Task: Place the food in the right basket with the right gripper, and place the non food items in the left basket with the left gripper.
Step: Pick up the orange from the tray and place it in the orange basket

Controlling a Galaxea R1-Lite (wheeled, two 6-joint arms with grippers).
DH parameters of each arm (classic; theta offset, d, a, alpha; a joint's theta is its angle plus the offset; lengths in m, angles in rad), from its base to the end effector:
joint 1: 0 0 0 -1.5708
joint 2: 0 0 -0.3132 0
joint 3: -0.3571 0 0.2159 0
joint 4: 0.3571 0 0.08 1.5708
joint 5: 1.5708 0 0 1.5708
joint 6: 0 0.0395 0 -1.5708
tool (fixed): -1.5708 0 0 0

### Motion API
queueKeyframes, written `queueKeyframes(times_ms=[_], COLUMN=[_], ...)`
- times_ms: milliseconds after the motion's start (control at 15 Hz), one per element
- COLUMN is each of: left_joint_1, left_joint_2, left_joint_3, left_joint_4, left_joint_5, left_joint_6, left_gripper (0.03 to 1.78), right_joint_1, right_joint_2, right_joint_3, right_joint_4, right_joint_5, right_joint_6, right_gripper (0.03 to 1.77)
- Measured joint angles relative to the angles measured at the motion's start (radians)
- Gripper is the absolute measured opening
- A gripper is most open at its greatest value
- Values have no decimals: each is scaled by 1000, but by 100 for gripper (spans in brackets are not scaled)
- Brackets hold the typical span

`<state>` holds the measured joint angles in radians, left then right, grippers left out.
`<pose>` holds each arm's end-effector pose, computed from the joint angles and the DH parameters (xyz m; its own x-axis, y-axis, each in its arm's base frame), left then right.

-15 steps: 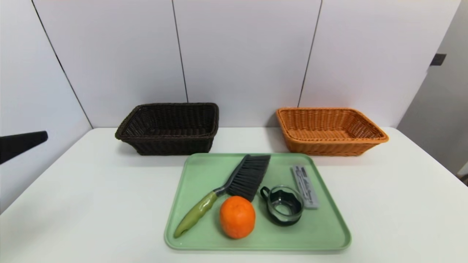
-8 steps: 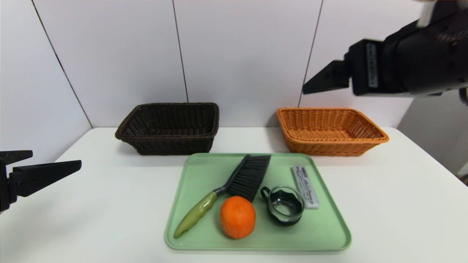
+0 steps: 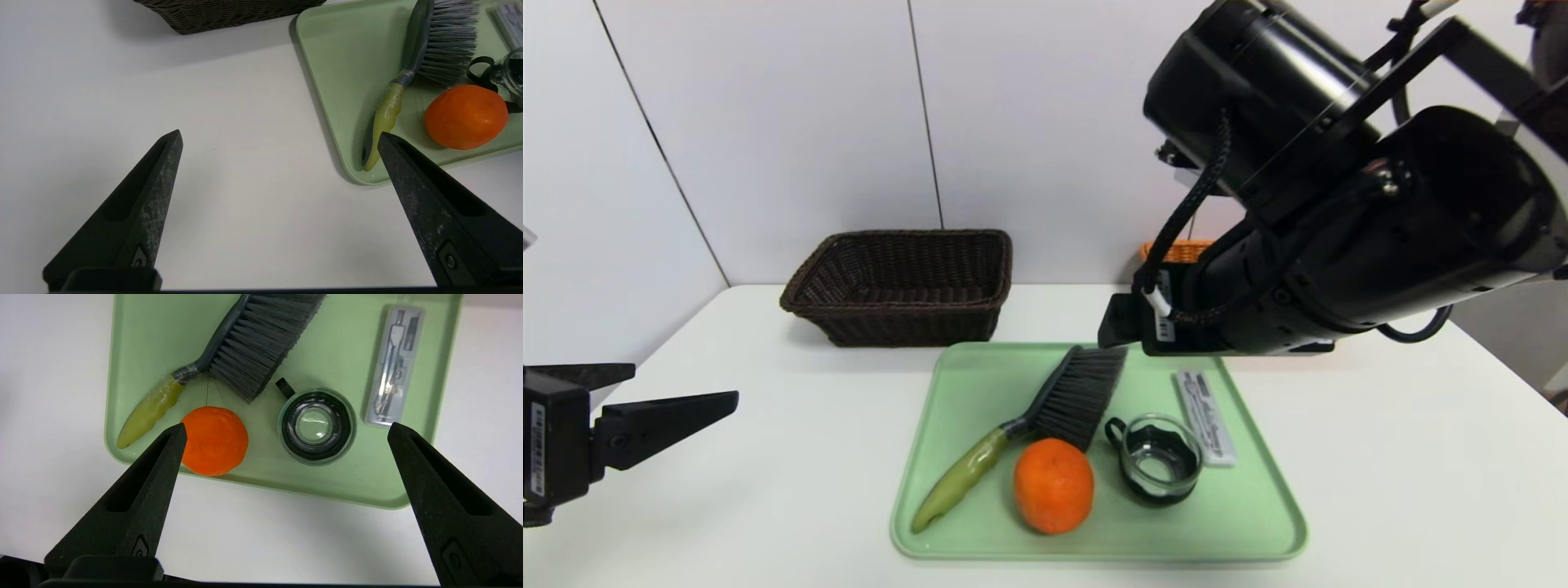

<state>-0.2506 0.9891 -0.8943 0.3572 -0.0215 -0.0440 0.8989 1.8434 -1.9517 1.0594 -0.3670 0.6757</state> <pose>0.1392 -0.0365 0.2655 0.8659 -0.2439 -0.4367 0.2478 0.9676 -0.0489 0.2259 0.2613 0.3034 0.6183 0.2009 -0.7598 -0.1519 0.9791 0.1353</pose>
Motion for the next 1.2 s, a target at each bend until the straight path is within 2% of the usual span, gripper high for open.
queueKeyframes(times_ms=[267,667,1200], left_joint_1=[-1,-7,-9], left_joint_2=[-2,-4,-11], left_joint_3=[6,31,57], left_joint_4=[2,0,-3], left_joint_5=[-1,-3,-6], left_joint_6=[0,-1,0], left_gripper=[169,169,169], right_joint_1=[28,99,147], right_joint_2=[55,114,170], right_joint_3=[-2,-3,-3], right_joint_4=[-17,-21,-20], right_joint_5=[3,20,48], right_joint_6=[43,150,157], right_gripper=[170,170,170])
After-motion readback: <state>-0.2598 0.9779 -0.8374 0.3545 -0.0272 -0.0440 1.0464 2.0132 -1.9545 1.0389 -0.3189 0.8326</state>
